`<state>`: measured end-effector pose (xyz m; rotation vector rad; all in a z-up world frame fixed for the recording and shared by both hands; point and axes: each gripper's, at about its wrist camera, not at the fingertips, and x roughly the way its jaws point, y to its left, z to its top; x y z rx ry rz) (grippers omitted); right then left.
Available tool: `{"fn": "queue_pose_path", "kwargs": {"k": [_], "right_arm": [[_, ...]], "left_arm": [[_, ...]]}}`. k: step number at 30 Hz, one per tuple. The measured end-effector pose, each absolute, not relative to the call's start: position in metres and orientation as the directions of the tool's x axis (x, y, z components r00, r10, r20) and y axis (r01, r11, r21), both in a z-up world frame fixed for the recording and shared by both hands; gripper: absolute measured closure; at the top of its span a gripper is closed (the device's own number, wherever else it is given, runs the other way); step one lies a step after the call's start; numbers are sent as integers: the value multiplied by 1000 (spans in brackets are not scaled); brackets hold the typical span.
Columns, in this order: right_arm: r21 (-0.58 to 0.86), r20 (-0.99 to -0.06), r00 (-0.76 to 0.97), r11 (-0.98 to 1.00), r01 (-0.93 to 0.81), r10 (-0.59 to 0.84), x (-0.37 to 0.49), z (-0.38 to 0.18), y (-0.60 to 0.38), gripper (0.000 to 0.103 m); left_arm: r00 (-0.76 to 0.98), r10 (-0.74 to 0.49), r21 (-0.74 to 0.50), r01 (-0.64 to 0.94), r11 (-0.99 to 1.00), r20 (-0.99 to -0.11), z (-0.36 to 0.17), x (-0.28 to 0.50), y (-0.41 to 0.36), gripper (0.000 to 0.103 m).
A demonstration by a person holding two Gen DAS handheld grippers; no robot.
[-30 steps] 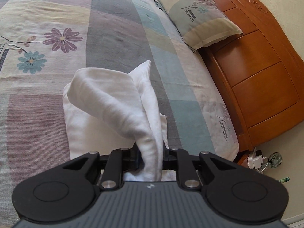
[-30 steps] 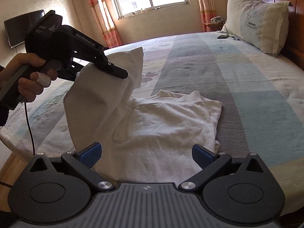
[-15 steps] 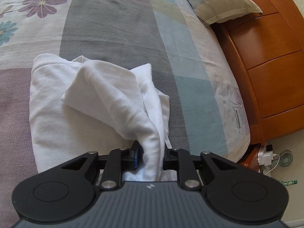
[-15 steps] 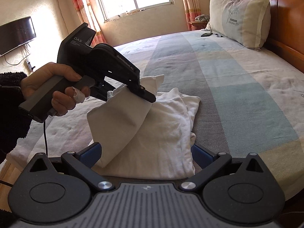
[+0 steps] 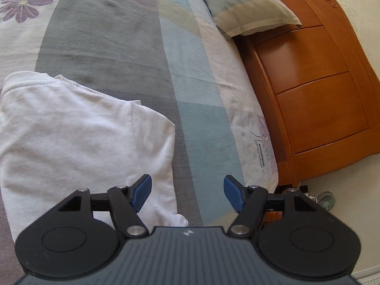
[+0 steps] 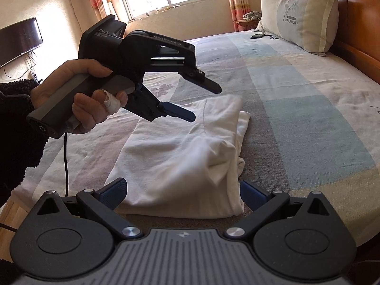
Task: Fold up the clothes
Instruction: 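Lay the folded end down and open the left tool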
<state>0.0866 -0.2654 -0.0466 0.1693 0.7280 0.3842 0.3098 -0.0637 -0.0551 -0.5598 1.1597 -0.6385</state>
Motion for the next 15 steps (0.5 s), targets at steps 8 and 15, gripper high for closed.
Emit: {"fn": "queue_pose_path", "kwargs": {"k": [8,15], "right_arm": [[311,-604,679,908,-280,416,87,-48,-272,0],[511,-566,606,815,-274,559,101,-65,-290,0]], "left_arm": [[386,-607,-496,353,793,-695,-48,260,-24,30],[535,-470,-218,467,857,-702,-59,196,-5,30]]}}
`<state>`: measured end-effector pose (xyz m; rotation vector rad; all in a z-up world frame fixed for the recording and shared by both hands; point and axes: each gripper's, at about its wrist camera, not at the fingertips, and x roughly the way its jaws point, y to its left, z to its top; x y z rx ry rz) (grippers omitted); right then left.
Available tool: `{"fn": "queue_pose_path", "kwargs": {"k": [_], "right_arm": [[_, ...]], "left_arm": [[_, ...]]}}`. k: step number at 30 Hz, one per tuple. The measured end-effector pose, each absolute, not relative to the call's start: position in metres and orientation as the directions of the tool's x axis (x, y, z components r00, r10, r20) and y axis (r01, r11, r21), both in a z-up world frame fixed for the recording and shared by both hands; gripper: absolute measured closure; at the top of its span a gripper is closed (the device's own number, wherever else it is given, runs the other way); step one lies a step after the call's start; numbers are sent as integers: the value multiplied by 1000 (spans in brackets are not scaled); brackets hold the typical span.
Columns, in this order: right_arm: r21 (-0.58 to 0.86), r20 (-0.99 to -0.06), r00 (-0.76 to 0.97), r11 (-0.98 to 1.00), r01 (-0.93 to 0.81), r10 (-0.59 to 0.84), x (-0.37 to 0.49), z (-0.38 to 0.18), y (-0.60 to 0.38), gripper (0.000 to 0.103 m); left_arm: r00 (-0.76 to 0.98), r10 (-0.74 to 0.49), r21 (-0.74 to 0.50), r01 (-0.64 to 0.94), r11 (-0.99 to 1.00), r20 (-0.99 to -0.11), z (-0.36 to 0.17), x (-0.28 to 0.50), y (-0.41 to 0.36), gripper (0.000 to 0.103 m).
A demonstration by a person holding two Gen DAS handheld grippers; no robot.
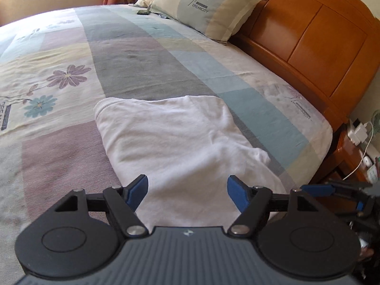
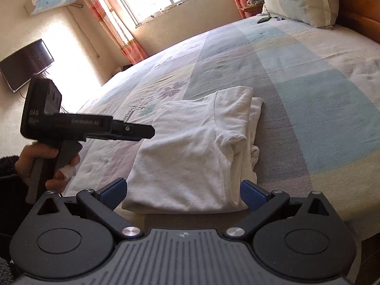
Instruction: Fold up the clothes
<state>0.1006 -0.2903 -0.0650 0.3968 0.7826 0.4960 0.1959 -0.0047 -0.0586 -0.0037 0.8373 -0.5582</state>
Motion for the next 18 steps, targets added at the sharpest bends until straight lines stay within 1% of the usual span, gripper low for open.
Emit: {"fn": "queue_pose_path", "kwargs": {"k": [2,5,8,10,12,14,15,18], "right_arm": [[544,-559,601,799,-255,572,103,-69,-293,0],[554,-546,604,791,-261,581,101,-69,-292,0],[535,-556,607,804,-260,567,101,-71,-291,1],[519,-570,610,817,-253,551,101,-74,-291,9],[521,-582,604,820,-237,544,103,-80,-293,24],[516,-599,603,830,-212,527,105,-86,-295,32],[513,-605,604,834,-202,518,106,-89,-297,35],[490,-608,620,849,-198,496,110,-95,-298,41]], "left_arm": [[540,-489,-204,502,841,-685,-64,184,-4,30],[481,-576,-296,538,789,-661,-77,179,-5,30],[405,-601,-381,503,775,-689,-101,188,-14,29],[397,-632,-432,487,760,-665,-101,189,-16,29],[410,-665,-473,479,740,-624,-95,187,-14,28],[455,-677,-486,474,734,-579,-83,181,-8,27],[475,-666,-478,466,745,-575,-80,179,-6,27],[527,-630,-451,440,777,-571,-72,174,2,26]]}}
